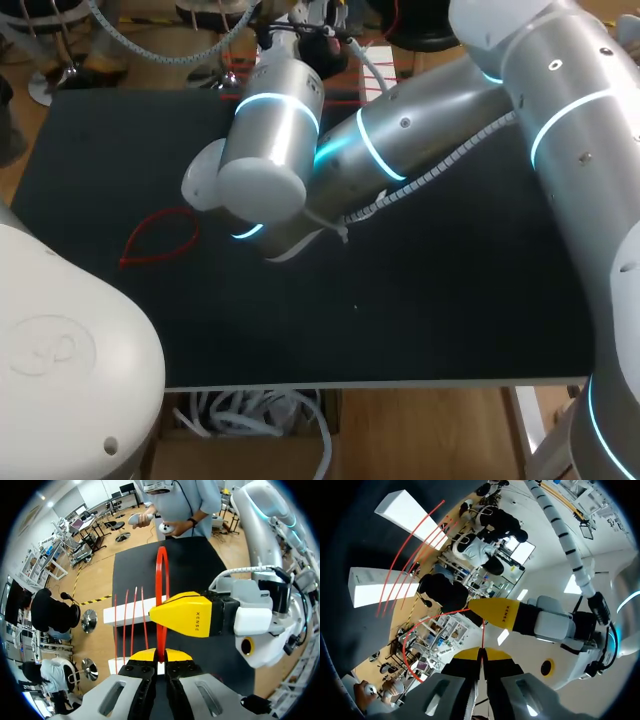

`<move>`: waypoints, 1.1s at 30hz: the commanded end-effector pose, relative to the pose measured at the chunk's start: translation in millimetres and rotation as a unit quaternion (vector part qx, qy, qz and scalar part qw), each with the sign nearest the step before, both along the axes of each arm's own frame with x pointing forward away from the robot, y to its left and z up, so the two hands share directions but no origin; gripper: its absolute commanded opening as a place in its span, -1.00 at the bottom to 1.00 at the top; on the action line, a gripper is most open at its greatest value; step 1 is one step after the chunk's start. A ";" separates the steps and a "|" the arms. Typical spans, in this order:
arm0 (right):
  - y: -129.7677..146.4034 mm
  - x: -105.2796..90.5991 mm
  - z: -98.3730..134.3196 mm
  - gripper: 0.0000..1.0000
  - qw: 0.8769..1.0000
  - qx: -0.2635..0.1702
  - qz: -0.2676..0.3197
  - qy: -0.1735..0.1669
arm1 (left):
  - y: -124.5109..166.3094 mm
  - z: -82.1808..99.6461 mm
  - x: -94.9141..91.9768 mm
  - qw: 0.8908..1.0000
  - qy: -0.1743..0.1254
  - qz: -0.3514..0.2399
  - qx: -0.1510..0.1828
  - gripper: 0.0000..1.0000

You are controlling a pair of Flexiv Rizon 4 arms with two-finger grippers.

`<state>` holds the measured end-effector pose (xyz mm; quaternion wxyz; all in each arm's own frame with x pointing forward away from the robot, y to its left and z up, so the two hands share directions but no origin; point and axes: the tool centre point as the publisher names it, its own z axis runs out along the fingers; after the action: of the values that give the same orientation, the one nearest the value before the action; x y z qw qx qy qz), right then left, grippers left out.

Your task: Grab the tape and strap the tape.

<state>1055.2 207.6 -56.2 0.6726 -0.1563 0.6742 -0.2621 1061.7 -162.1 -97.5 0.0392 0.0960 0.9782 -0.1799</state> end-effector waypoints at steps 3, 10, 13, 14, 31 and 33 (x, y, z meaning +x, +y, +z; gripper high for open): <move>8.4 0.0 -6.6 -1.00 1.000 -0.011 -0.008 0.000 | -0.1 0.3 0.5 1.000 0.001 -0.001 0.001 -1.00; 15.2 0.1 -11.2 -1.00 1.000 -0.023 -0.012 0.010 | -0.1 0.3 0.5 1.000 0.001 -0.001 0.001 -1.00; 18.5 1.0 -13.3 -1.00 0.999 -0.031 -0.014 0.016 | -0.1 0.3 0.5 1.000 0.001 -0.001 0.001 -1.00; 19.4 1.3 -14.0 -1.00 0.999 -0.033 -0.015 0.019 | -0.1 0.3 0.5 1.000 0.001 -0.001 0.001 -1.00; 22.6 3.2 -12.1 -0.97 0.999 -0.035 -0.002 0.029 | -0.1 0.3 0.5 1.000 0.001 -0.001 0.001 -1.00; 18.0 1.8 -10.1 0.22 0.999 -0.033 0.007 0.028 | -0.1 0.3 0.5 1.000 0.001 -0.001 0.001 -1.00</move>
<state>1057.2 231.2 -70.1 0.6501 -0.1795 0.6815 -0.2840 1063.9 -158.0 -97.4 0.0393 0.0955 0.9784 -0.1791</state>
